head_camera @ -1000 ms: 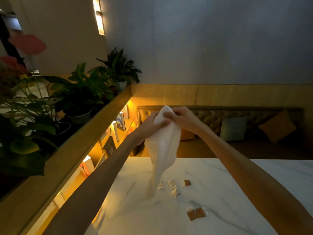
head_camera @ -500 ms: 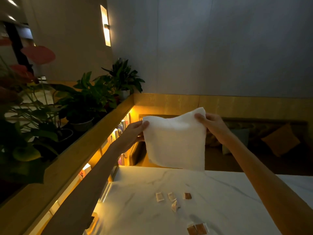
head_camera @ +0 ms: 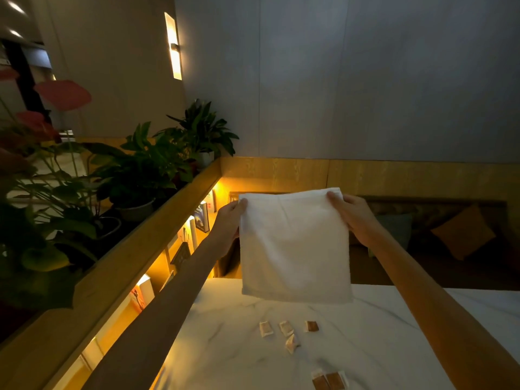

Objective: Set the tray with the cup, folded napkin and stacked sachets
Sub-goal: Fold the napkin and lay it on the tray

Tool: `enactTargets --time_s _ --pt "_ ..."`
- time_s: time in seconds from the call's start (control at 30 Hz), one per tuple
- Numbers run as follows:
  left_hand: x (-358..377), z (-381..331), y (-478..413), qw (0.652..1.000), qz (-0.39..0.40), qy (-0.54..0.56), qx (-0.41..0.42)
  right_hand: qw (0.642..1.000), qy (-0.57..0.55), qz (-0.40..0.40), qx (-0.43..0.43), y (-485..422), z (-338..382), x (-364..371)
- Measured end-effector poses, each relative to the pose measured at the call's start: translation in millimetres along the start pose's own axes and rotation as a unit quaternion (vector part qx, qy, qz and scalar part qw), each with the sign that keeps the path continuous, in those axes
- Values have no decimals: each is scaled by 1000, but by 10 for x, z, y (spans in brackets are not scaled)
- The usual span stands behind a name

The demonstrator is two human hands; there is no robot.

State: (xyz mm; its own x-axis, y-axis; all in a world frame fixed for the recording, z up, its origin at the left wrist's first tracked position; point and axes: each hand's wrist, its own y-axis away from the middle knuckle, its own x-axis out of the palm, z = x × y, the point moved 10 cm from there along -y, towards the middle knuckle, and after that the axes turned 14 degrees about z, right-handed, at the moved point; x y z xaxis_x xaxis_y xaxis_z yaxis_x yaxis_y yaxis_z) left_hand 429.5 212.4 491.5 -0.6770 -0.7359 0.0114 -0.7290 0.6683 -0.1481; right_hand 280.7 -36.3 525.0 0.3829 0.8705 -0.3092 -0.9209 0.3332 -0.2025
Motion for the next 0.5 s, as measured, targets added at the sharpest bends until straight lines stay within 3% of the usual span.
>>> enactTargets --time_s 0.13,0.3,0.4,0.5 --pt "150 124 115 997 -22 -79 -6 1000 -15 16 18 138 -161 253" --pt "750 83 299 981 42 -184 55 997 25 51 -43 321 -46 851" --pt "1032 42 424 975 75 -185 99 991 94 34 -87 413 94 1096" --pt "974 42 458 979 54 -171 98 986 116 51 -111 510 201 1182"
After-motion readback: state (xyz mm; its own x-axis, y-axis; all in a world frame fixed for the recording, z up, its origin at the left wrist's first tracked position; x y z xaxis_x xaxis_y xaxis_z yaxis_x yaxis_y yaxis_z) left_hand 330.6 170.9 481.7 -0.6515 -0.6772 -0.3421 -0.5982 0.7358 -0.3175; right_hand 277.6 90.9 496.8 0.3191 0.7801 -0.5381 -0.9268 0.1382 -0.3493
